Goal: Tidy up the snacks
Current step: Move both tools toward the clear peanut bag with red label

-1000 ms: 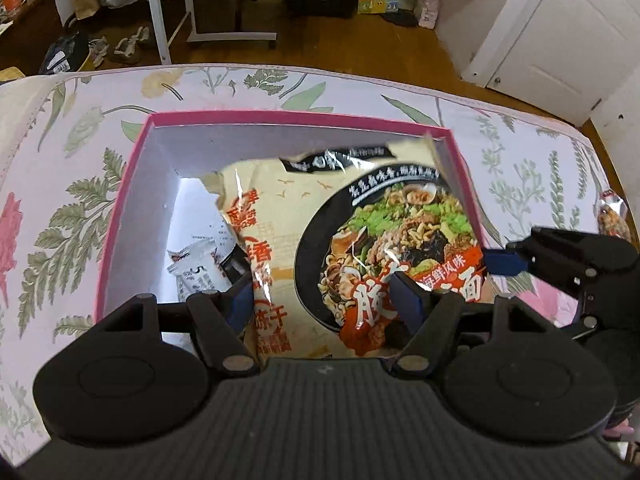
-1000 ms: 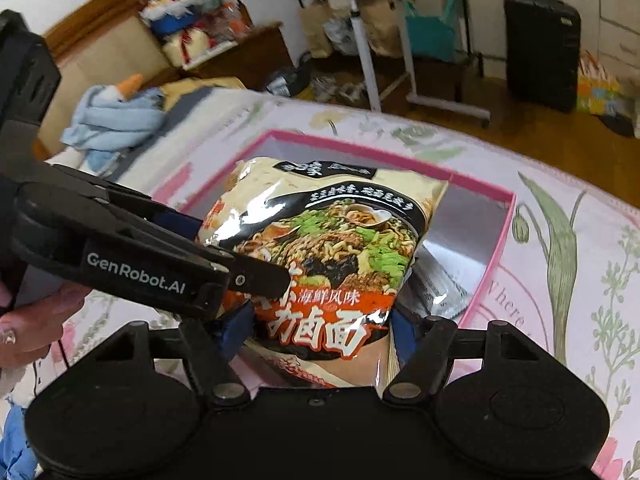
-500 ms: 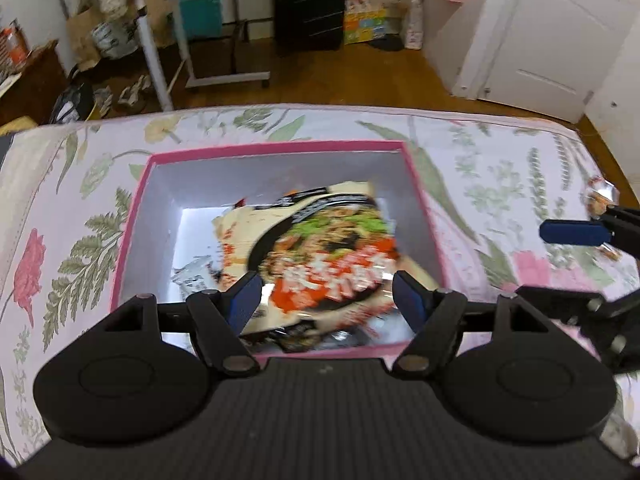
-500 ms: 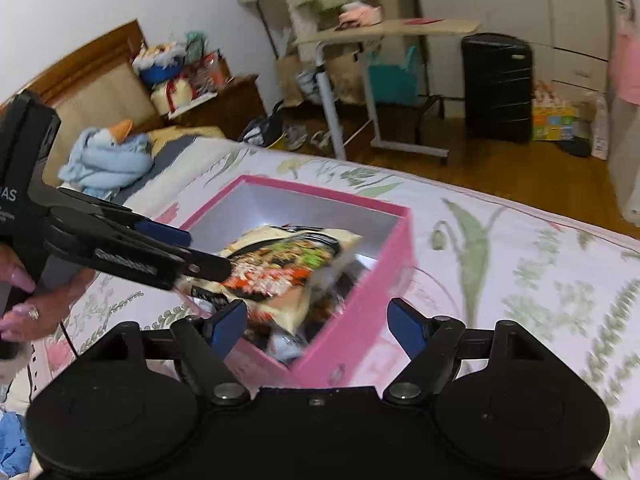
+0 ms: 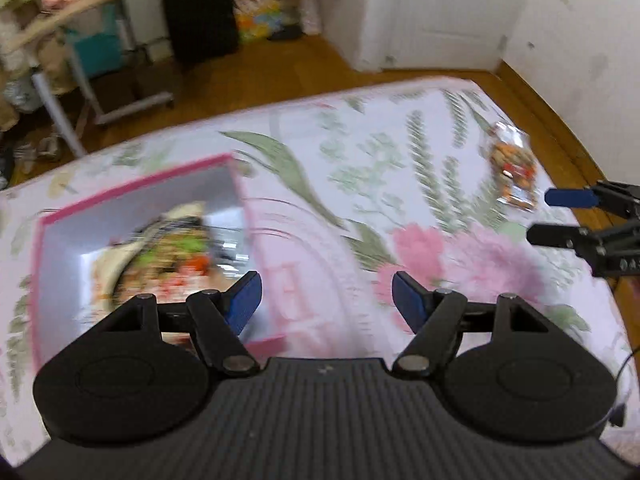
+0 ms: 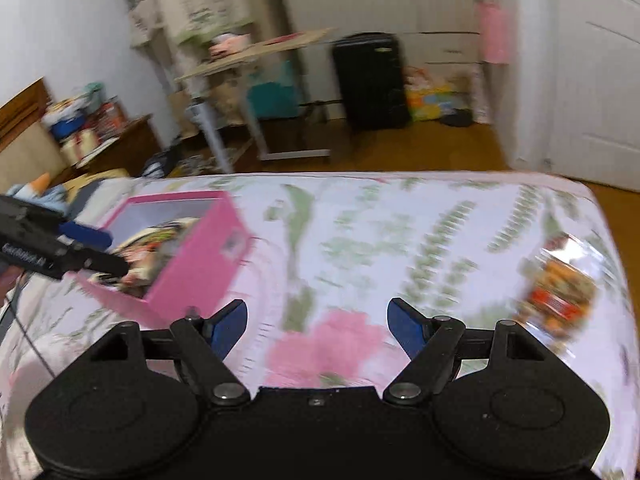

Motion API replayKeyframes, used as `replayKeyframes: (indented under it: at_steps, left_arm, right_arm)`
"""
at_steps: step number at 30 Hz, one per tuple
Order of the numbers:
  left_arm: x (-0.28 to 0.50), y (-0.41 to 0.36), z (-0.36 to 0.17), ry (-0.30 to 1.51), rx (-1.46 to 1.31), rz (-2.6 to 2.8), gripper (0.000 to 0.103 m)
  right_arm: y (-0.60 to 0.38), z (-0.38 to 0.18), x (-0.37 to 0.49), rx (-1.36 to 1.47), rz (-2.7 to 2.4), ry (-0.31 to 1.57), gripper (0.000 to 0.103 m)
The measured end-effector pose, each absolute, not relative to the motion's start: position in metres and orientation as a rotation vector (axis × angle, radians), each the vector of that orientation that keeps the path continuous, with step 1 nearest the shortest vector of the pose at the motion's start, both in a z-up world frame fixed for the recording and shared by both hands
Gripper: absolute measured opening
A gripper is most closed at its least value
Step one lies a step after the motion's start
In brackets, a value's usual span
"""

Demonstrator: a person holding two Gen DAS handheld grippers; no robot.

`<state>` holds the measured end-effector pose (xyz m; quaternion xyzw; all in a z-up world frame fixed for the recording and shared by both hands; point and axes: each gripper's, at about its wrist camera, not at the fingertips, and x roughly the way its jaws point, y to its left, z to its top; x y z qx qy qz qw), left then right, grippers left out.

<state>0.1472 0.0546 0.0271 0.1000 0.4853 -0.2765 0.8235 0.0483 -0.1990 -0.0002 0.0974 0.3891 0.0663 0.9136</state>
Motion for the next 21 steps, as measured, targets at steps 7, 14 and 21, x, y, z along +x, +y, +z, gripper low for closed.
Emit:
replayKeyframes:
  at_steps: [7, 14, 21]
  left_arm:
    - [0.153, -0.017, -0.002, 1.071, 0.203, -0.716, 0.068]
    - [0.159, -0.105, -0.042, 1.029, 0.191, -0.803, 0.067]
    - [0.169, -0.184, -0.086, 1.005, 0.149, -0.856, 0.064]
  right_arm:
    - [-0.259, -0.026, 0.023, 0.233, -0.089, 0.750, 0.086]
    - [-0.309, -0.068, 0.023, 0.207, -0.235, 0.708, 0.093]
    - [-0.344, -0.115, 0.046, 0.187, -0.225, 0.682, 0.093]
